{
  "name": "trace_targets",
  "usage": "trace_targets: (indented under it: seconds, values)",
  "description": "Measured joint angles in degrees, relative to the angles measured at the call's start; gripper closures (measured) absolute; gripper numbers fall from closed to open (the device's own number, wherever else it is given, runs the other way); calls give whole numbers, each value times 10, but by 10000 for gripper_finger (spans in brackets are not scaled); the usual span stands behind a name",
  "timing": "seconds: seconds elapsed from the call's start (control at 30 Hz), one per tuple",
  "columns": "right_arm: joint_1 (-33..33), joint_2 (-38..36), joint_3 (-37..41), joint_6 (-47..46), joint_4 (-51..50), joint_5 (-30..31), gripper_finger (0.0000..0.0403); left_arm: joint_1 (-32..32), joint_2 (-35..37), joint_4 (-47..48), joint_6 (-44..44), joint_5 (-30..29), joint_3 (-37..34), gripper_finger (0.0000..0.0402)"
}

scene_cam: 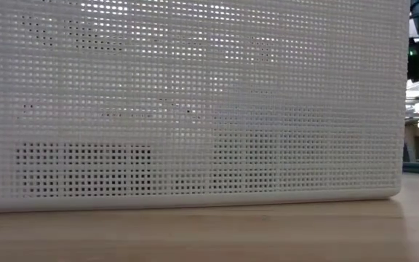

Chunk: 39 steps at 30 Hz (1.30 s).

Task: Pick & place medical supplies in basket/bin
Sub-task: Return to Home Position

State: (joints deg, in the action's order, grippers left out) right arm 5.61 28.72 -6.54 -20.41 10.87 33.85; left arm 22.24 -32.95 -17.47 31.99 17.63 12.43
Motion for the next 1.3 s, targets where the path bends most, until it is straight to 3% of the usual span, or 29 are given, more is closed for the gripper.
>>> trace_targets:
  seconds: [0.27,0.37,0.53,0.73,1.03,1.3]
  values:
    - [0,2,11,-37,5,-27,100,0,0,-2,3,-2,-3,173]
    - [0,2,10,3,51,-49,96,0,1,-1,29,-1,15,173]
    - [-1,-15,10,-1,75,-69,92,-1,12,-4,-84,79,54,173]
    - [0,-78,30,-17,75,-147,97,7,44,-5,-128,153,63,173]
    - [0,-193,60,-21,37,-194,94,19,125,-3,-131,158,32,173]
    - [0,-252,60,5,-35,-207,90,20,198,35,-202,152,18,173]
